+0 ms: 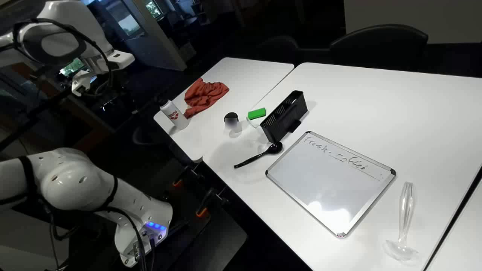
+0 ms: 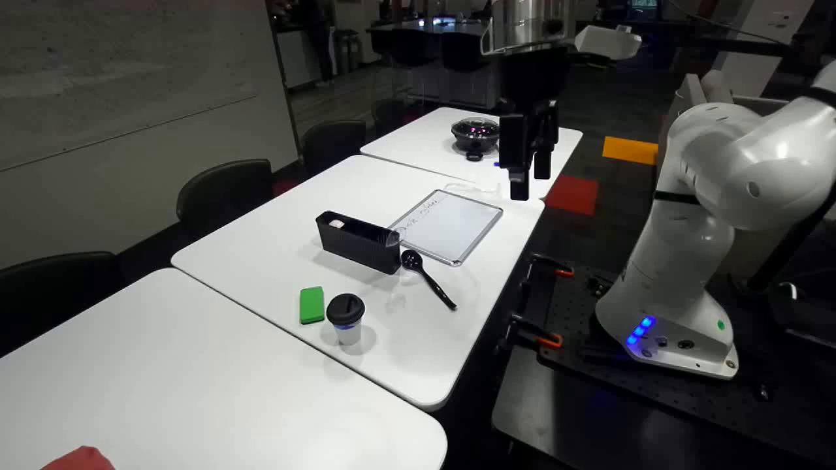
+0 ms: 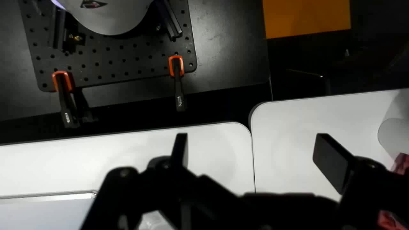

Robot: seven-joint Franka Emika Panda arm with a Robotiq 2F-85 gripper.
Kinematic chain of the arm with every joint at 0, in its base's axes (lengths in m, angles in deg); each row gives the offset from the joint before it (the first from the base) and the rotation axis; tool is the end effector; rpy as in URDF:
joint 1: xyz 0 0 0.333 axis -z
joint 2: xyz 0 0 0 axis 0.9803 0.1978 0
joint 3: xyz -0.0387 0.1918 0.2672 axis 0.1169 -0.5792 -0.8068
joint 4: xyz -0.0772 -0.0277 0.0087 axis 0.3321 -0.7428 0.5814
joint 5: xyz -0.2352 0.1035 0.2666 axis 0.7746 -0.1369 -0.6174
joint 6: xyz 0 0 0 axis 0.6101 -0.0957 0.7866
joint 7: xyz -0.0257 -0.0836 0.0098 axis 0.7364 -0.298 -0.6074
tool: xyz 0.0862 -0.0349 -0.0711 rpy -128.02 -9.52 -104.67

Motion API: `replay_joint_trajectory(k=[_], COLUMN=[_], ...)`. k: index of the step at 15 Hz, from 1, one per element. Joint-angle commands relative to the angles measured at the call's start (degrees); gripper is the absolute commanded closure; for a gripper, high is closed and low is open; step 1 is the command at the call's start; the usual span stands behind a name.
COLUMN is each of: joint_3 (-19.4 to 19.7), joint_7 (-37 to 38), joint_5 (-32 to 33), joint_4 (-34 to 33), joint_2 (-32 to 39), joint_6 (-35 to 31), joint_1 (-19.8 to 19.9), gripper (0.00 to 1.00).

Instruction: Pick up the object from the right side of the table and put it in the black object

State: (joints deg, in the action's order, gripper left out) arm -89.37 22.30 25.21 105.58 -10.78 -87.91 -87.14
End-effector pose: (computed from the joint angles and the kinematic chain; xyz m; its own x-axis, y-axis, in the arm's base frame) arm 0.2325 0.1132 0.4630 0.9700 -0.1163 -0.2135 -0.1425 -0.9834 -0.1120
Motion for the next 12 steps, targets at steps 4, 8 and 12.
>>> replay_joint_trajectory(k=[4,8,12], joint_3=[-0.52,4.17,10.49], joint_7=[-0.11,-0.32,0.09], joint_5=[0.07,2.65,4.9], joint_4=[-0.91,-4.69,-10.39], joint_2=[0.31,3.25,9.81], joint_6=[-0.82,-8.71,-17.99], joint_1=[2.18,9.7,17.34], gripper=[0.0,0.0,0.0])
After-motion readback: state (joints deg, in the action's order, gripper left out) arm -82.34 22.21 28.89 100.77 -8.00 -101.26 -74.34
